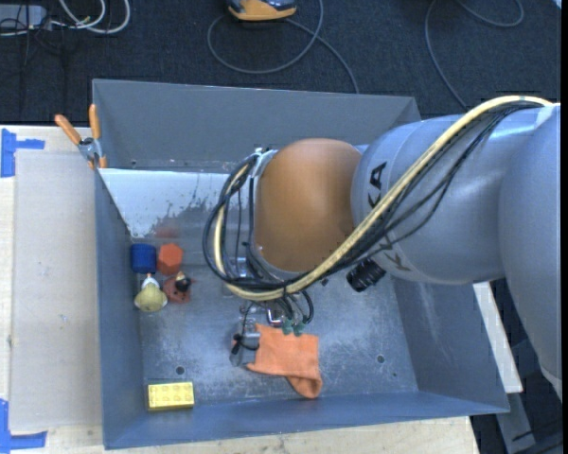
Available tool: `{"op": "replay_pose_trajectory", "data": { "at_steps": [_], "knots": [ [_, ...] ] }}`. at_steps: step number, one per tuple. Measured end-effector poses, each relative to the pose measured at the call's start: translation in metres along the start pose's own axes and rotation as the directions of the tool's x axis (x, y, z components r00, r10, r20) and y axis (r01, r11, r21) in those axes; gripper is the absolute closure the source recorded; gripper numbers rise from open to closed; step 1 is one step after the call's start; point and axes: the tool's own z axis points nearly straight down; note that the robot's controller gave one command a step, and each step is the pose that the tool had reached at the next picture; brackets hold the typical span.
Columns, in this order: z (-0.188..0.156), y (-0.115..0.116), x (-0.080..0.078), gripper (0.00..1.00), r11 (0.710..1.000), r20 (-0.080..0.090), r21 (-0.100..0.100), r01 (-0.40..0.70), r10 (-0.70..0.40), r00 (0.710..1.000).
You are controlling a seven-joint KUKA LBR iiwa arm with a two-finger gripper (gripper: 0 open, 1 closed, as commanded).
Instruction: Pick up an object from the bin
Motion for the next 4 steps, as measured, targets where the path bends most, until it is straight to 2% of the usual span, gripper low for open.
{"op": "replay_pose_trajectory", "data": {
  "at_steps": [1,2,3,4],
  "knots": [
    [-0.005,-0.001,-0.002,0.0,1.0,0.008,-0.001,-0.004,0.004,1.0],
    [0.011,-0.051,0.011,0.0,1.0,0.0,-0.001,-0.017,0.017,1.0],
    [0.048,-0.077,0.006,0.0,0.998,0.005,-0.001,-0.06,0.06,0.998],
    [0.072,-0.088,-0.003,0.0,0.999,0.0,-0.001,0.041,-0.041,0.999]
  ]
}}
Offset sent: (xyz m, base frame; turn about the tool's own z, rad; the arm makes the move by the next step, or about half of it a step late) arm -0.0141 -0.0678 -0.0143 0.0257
